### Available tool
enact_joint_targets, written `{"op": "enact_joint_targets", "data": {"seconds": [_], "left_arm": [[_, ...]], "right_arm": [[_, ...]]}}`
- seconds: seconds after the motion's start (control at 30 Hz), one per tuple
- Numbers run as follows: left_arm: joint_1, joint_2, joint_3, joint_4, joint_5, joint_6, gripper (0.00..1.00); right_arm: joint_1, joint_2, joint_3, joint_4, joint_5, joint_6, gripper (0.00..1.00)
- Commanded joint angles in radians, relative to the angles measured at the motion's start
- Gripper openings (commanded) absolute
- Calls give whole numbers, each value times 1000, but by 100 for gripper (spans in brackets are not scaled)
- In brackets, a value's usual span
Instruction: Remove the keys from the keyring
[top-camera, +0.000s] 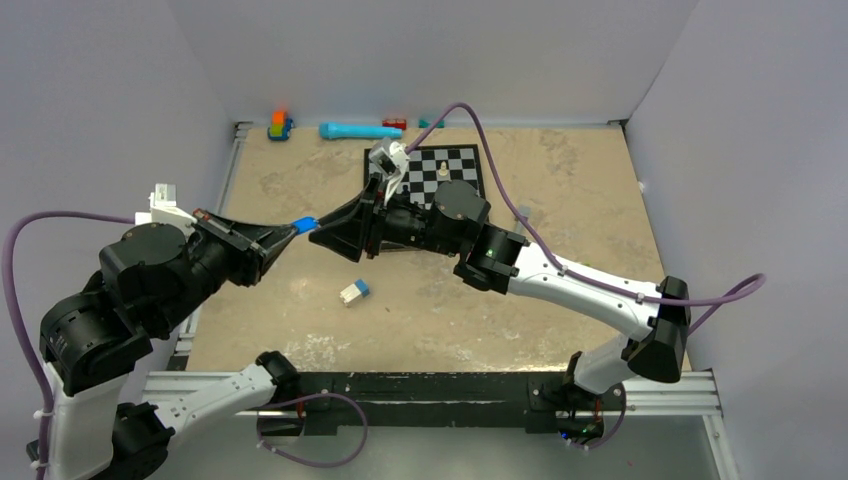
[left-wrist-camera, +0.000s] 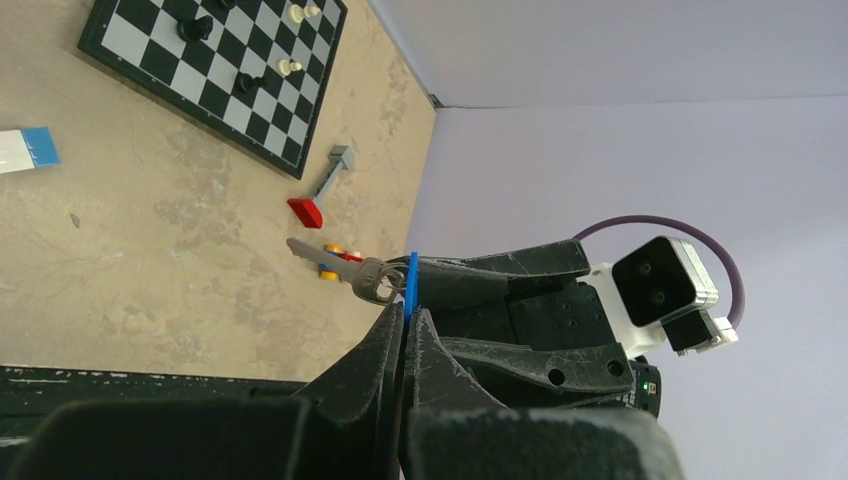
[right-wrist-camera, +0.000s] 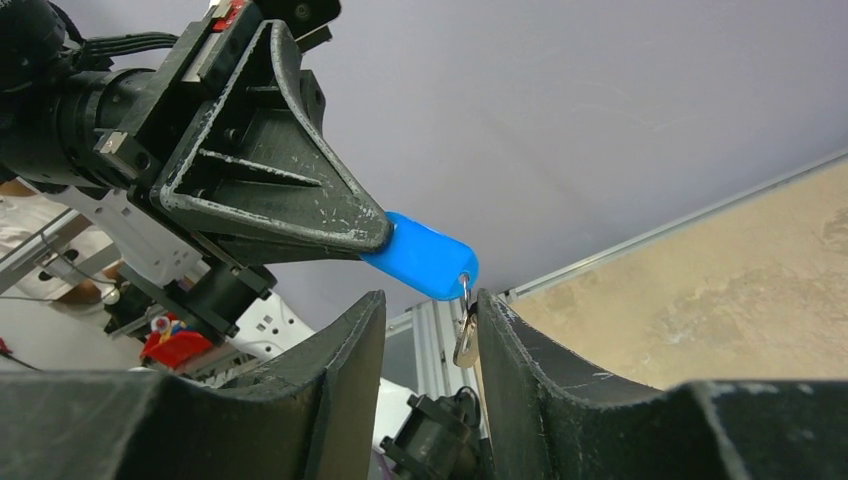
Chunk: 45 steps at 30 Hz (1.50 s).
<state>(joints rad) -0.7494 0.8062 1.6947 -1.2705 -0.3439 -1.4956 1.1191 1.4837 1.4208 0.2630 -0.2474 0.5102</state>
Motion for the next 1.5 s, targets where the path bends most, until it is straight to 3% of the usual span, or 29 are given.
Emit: {"op": "enact_joint_targets", "data": {"seconds": [0.0,0.67,0.7,0.77,1.13,1.47], "left_arm": [[-3,8,27,52,10,26,0],[-4,2,25,62,16,28,0],[-3,0,25,62,16,28,0],[-2,-4,22,62,16,27,0],[-4,-14,20,66,16,29,0],[-3,-27,17,64,19,33,0]], "right_arm": [[3,1,18,54,-25,5,42],[3,6,18,71,-25,18,32],[3,6,18,71,-24,-49,31],[2,7,18,73,-23,19,30],[3,9,14,68,-13,21,23],[2,16,29,47,-15,16,6]]}}
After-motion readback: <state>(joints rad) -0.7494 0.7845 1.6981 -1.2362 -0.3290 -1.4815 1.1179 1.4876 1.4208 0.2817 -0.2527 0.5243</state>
